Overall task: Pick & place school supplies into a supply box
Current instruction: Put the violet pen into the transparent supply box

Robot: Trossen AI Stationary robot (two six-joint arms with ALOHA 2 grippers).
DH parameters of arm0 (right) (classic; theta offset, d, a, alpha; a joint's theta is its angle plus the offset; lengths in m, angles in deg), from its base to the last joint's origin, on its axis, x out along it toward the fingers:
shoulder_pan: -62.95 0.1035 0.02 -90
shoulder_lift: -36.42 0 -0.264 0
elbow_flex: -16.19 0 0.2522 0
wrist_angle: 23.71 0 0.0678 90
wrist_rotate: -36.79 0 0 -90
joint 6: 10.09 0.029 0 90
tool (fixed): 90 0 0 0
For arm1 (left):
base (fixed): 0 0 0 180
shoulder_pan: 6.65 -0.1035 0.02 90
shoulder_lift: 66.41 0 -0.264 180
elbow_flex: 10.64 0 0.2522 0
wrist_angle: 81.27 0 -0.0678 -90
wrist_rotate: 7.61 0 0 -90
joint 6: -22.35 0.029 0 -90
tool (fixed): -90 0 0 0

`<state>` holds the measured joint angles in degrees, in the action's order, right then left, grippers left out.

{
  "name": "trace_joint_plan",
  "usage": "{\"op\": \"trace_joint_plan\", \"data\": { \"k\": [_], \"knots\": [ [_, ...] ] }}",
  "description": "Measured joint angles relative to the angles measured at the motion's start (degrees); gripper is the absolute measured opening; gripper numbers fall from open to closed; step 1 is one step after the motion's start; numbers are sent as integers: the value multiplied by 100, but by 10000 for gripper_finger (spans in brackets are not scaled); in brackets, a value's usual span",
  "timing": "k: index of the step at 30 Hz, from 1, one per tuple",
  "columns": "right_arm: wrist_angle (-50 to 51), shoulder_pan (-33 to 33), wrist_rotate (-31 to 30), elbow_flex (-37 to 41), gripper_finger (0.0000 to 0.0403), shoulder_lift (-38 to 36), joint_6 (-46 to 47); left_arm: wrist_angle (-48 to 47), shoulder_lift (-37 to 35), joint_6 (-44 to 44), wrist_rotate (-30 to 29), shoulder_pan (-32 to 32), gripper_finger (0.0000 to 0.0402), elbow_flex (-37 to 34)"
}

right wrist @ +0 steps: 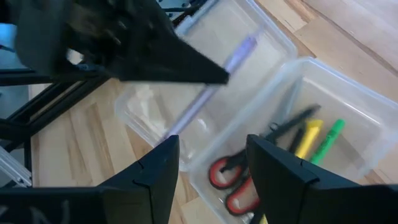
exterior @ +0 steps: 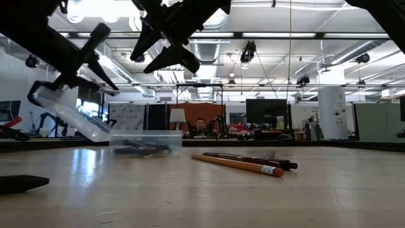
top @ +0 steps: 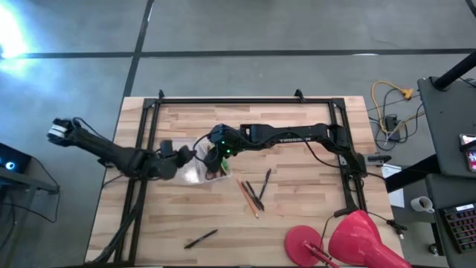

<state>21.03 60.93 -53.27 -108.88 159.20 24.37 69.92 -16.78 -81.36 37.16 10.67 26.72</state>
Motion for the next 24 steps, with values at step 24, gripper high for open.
{"op": "trace_joint_plan", "data": {
  "k": [24],
  "knots": [
    [2, 0, 0, 0, 178, 0, 0, -3313, 414, 1626, 181, -27, 17, 2584]
  ]
}}
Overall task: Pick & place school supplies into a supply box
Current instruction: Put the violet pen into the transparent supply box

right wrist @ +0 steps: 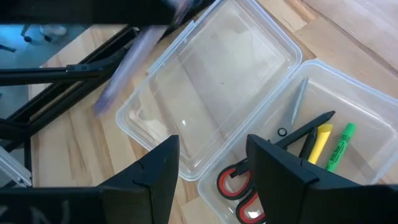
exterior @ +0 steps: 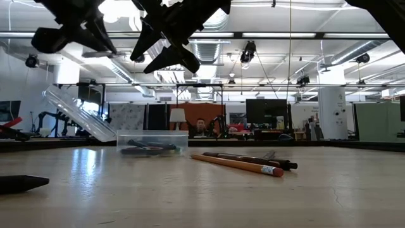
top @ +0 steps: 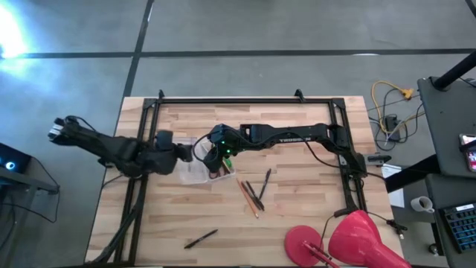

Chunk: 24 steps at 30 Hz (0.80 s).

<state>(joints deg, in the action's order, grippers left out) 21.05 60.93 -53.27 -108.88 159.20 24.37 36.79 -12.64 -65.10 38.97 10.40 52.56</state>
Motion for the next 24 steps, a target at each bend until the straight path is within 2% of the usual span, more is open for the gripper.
{"op": "trace_joint_plan", "data": {
  "k": [3, 8, 11, 18, 24],
  "knots": [
    [-1, 0, 0, 0, 178, 0, 0, -375, 374, 44, 231, -224, 17, 334],
    [0, 0, 0, 0, 178, 0, 0, -247, 793, 470, 826, -708, 17, 515],
    [24, 0, -10, 0, 178, 0, -40, -227, 783, 535, 1100, -885, 17, 541],
    [-40, -2, 69, 0, 178, -1, -60, -236, 461, 530, 1184, -1067, 16, 524],
    [95, 37, 142, 4, 178, -308, -485, -163, 654, 401, 1230, -1172, 16, 517]
  ]
}}
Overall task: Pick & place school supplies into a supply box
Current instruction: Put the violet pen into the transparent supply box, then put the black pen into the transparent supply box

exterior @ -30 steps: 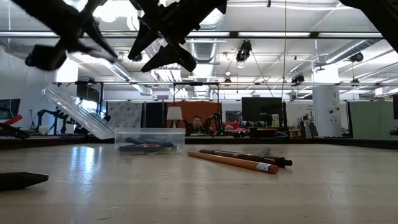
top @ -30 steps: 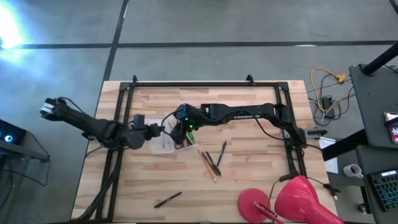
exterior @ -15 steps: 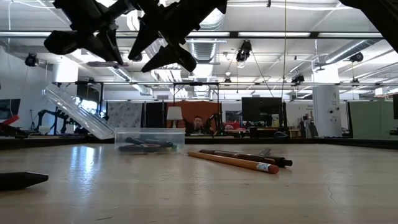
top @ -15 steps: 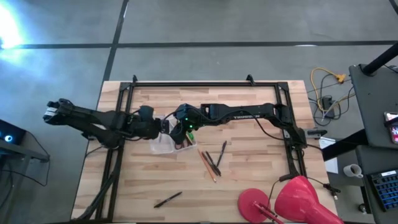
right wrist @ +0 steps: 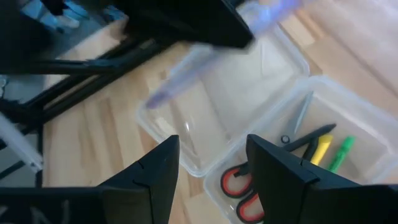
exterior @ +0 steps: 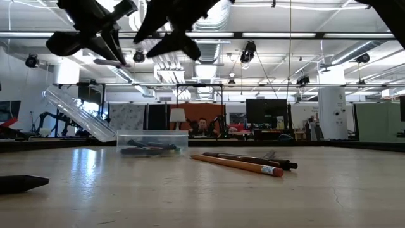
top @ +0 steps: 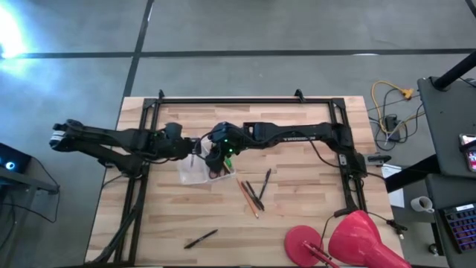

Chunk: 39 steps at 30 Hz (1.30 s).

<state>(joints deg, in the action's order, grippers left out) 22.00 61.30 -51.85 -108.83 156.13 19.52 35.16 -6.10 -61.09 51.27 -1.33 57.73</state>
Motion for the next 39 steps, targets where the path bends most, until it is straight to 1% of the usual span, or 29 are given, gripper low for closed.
{"op": "trace_joint_plan", "data": {
  "k": [5, 12, 18, 21, 23, 25, 30, 33, 39],
  "knots": [
    [408, 2, -75, -7, 178, -374, -328, 312, 271, 197, 211, -177, 17, 67],
    [1271, 47, -914, 25, 178, -974, -438, 493, 694, 354, 607, -653, 17, 162],
    [1536, 79, -1297, 275, 178, -1417, -434, 794, 1004, 328, 873, -1100, 18, 175],
    [1623, 85, -1360, 299, 178, -1558, -428, 784, 1227, 148, 1033, -1238, 18, 173],
    [1623, 102, -1359, 301, 178, -1576, -419, 829, 1370, 97, 1269, -1320, 18, 175],
    [1634, 122, -1355, 309, 178, -1585, -416, 1076, 1528, 100, 1408, -1337, 18, 178],
    [1757, 171, -1355, 308, 178, -1614, -414, 1302, 1902, 124, 1445, -1341, 20, 179],
    [1887, 205, -1354, 351, 178, -1609, -414, 1318, 2026, 126, 1456, -1340, 37, 192],
    [2061, 242, -1353, 434, 178, -1609, -400, 1324, 2073, 345, 1440, -1377, 106, 238]
  ]
}}
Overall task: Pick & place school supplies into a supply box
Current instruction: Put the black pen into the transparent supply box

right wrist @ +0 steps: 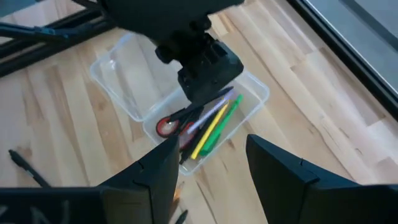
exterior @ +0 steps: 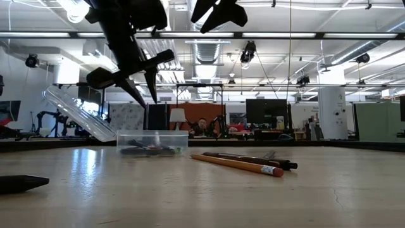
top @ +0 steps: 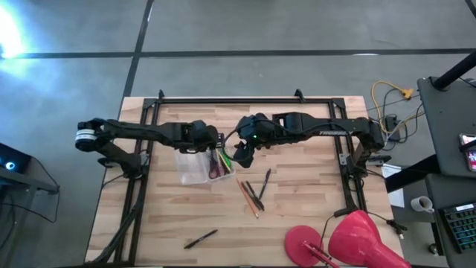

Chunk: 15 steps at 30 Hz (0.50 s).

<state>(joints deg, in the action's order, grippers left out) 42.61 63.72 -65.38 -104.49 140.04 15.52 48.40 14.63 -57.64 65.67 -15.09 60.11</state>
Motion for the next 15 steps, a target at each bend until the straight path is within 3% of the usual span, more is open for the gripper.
{"op": "trace_joint_plan", "data": {
  "k": [5, 15],
  "knots": [
    [117, 37, 2, 44, 178, 4, 28, -109, -140, 476, -7, 21, 146, 39],
    [11, 36, 42, 49, 178, 13, 35, -262, -1078, 1870, -329, 892, 152, 368]
  ]
}}
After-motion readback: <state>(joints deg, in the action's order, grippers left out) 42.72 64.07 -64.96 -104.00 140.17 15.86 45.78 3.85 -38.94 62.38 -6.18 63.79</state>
